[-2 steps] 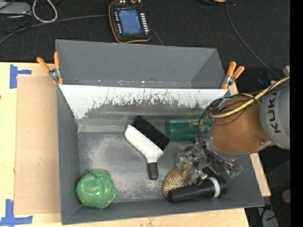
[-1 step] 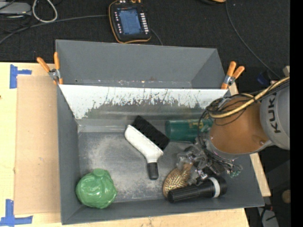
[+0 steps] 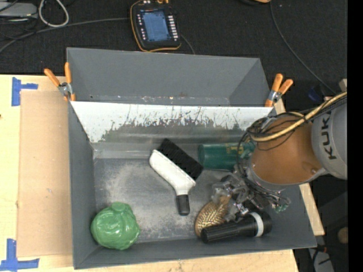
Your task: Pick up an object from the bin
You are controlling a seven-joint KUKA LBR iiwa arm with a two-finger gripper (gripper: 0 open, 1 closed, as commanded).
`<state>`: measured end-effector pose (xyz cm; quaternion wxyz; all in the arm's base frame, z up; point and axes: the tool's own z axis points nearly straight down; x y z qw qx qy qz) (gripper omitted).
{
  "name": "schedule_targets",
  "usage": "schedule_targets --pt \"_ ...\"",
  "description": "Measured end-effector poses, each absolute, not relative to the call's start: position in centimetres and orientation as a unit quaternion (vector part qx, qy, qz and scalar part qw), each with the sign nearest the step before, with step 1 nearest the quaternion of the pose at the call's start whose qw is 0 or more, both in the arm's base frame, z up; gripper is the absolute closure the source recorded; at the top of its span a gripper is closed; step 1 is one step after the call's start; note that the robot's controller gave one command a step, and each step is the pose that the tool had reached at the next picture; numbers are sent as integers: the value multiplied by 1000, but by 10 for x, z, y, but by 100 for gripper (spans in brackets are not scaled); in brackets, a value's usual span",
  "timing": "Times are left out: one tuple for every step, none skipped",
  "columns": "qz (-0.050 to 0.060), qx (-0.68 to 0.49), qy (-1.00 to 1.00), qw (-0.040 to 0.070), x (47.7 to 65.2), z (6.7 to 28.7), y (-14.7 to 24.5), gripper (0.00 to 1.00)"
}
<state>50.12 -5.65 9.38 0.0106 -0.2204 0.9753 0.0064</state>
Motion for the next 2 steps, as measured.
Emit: schedule_targets --pt "6 -221 975 11 501 94 -56 100" --pt "6 -221 975 11 501 94 -56 100"
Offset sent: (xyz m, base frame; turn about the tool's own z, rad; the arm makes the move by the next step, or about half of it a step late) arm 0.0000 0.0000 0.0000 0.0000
